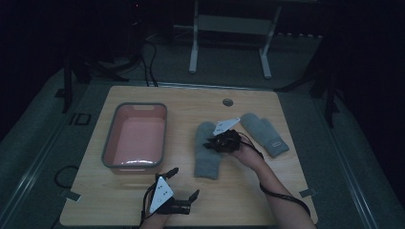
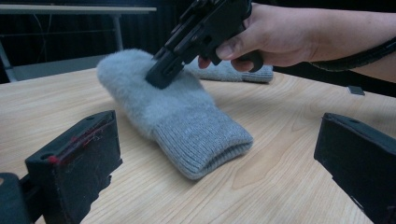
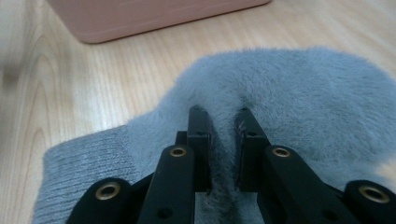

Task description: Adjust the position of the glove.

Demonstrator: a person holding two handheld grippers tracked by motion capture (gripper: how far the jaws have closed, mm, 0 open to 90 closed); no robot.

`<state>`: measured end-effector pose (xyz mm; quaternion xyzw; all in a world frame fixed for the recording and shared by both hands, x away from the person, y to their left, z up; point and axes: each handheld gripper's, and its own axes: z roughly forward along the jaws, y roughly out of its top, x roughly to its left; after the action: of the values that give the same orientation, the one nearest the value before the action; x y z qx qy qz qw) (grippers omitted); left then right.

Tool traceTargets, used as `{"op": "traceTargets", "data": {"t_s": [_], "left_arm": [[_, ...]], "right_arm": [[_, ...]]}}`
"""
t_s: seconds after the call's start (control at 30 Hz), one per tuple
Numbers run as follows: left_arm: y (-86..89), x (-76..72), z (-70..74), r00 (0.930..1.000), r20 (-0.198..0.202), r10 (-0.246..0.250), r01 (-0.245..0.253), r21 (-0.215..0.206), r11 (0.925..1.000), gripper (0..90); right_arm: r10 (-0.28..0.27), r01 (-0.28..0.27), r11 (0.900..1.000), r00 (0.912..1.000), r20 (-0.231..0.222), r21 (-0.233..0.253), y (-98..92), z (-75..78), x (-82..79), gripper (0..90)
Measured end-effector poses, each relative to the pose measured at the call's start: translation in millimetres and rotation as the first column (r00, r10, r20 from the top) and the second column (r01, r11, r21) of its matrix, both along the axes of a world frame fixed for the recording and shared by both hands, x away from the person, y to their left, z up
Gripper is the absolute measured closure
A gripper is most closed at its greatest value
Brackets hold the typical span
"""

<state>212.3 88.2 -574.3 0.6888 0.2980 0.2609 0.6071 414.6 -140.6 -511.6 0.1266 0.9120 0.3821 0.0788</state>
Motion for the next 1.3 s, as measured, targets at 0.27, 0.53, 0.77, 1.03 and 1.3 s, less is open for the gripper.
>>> {"op": "traceTargets", "data": {"t_s": [0.27,0.53,0.77,1.03,1.3], "left_arm": [[0.3,-0.1,0.0,1.0,-0.004,-0.004,0.004,-0.001,1.0,0.7],[-0.5,-0.2,0.1,1.0,-0.003,-0.005,0.005,0.003,1.0,0.7],[0.0,0.2,0.1,1.0,-0.003,-0.007,0.007,0.0,1.0,0.7],[-0.1,-0.4,-0.1,1.0,0.001,-0.007,0.007,0.0,1.0,0.7],[-0.4,-0.7,0.0,1.0,0.003,-0.007,0.007,0.006,1.0,0.7]], "right_arm": [[0.005,-0.01,0.998,0.9966,-0.083,-0.057,-7.4,-21.8,7.0,80.1],[0.034,-0.038,0.999,0.9893,-0.142,-0.027,-28.3,-29.8,5.7,73.3],[-0.008,0.003,0.999,0.995,-0.1,-0.045,-30.9,-24.8,1.5,44.6],[-0.144,0.144,0.989,0.9891,-0.031,0.02,-57.3,2.6,0.1,24.2],[-0.297,0.296,0.954,0.9549,0.01,0.049,-108.1,20.6,6.1,32.7]]}}
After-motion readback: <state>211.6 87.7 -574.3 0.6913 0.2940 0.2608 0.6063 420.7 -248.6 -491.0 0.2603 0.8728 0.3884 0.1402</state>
